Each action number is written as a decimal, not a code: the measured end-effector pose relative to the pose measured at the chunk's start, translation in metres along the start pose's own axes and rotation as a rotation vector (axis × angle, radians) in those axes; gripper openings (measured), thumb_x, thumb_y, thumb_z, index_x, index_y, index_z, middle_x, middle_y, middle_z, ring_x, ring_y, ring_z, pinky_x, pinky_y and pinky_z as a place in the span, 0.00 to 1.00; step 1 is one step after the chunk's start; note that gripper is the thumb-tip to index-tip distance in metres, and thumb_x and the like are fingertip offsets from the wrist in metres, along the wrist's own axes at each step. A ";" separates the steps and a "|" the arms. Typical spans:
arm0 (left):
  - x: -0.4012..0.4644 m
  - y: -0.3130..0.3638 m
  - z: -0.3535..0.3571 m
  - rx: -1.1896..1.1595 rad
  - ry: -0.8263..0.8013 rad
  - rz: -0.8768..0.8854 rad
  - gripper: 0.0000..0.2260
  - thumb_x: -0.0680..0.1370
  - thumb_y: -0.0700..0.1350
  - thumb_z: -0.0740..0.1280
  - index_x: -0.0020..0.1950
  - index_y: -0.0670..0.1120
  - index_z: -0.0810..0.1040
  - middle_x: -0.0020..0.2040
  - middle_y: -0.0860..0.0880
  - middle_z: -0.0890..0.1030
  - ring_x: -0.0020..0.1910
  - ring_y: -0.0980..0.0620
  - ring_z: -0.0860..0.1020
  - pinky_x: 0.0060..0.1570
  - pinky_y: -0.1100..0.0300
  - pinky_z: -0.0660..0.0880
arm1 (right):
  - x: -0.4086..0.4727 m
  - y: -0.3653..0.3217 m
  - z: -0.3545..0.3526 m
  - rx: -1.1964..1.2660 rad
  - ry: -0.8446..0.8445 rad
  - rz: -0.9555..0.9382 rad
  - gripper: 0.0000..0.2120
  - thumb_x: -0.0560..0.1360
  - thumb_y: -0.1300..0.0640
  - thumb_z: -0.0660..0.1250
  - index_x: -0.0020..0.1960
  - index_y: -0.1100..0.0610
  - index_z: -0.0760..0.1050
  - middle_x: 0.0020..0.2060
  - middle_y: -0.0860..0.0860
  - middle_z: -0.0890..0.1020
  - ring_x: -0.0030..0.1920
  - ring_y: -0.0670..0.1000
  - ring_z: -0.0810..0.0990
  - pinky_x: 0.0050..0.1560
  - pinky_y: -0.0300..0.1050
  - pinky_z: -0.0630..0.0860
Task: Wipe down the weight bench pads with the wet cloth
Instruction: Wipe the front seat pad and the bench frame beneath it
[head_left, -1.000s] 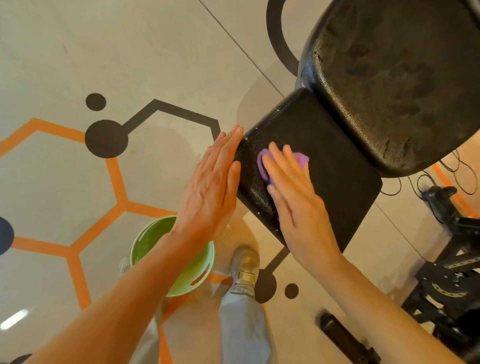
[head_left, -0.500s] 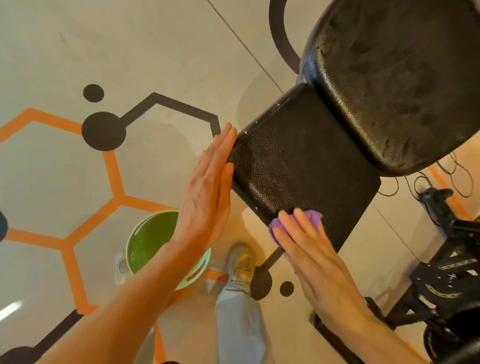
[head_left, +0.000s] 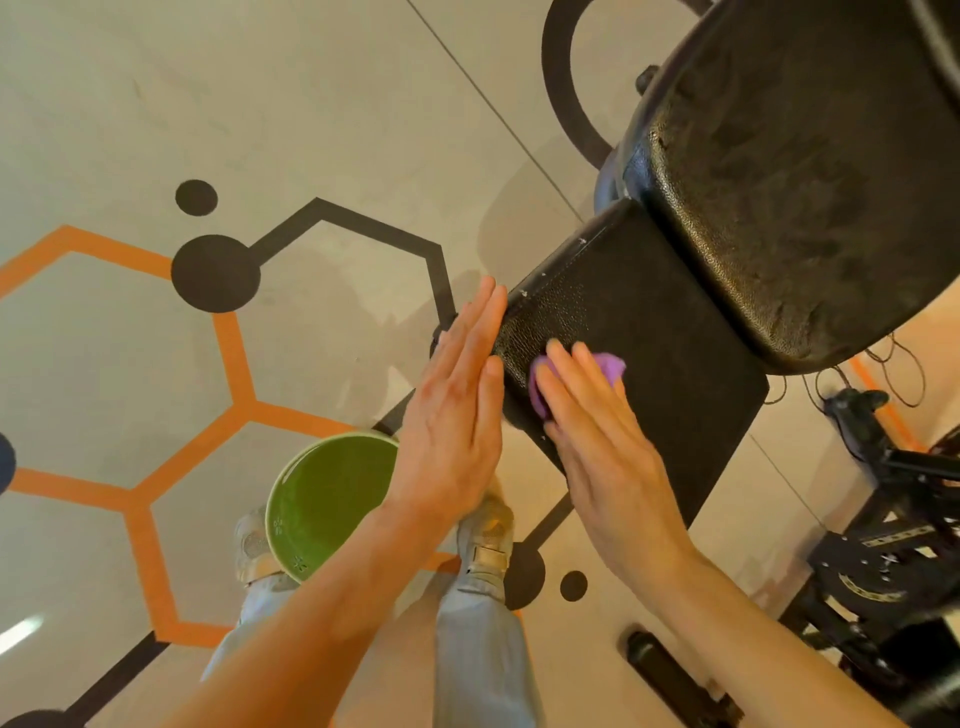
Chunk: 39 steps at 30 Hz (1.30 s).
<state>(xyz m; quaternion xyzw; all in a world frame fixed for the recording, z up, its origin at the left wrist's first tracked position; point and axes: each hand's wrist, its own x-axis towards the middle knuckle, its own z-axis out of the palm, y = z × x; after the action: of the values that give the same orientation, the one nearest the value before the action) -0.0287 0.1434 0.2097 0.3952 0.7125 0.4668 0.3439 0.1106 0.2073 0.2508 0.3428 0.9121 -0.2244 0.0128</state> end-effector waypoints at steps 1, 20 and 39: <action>0.000 0.001 0.000 -0.004 -0.008 -0.006 0.22 0.85 0.49 0.48 0.80 0.49 0.57 0.80 0.52 0.60 0.79 0.59 0.57 0.76 0.47 0.61 | 0.011 -0.005 -0.002 0.023 0.024 0.010 0.24 0.79 0.61 0.59 0.74 0.58 0.60 0.74 0.51 0.60 0.76 0.50 0.54 0.76 0.47 0.53; 0.009 0.010 0.001 0.175 -0.041 -0.130 0.25 0.83 0.61 0.41 0.80 0.58 0.49 0.81 0.60 0.48 0.79 0.63 0.45 0.78 0.63 0.41 | 0.090 0.022 -0.036 0.456 0.293 0.453 0.19 0.81 0.56 0.56 0.71 0.45 0.64 0.65 0.33 0.69 0.66 0.29 0.64 0.66 0.25 0.62; 0.042 0.010 0.025 0.089 0.153 -0.194 0.23 0.85 0.53 0.47 0.71 0.47 0.74 0.71 0.52 0.74 0.75 0.60 0.64 0.77 0.62 0.53 | 0.158 0.083 -0.043 0.005 0.090 0.154 0.14 0.82 0.57 0.51 0.59 0.56 0.73 0.54 0.43 0.74 0.58 0.41 0.71 0.65 0.56 0.71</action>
<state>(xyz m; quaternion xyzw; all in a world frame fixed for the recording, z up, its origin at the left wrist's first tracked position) -0.0239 0.1927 0.2059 0.3026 0.7915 0.4280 0.3143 0.0479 0.3784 0.2277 0.4218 0.8821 -0.2092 -0.0116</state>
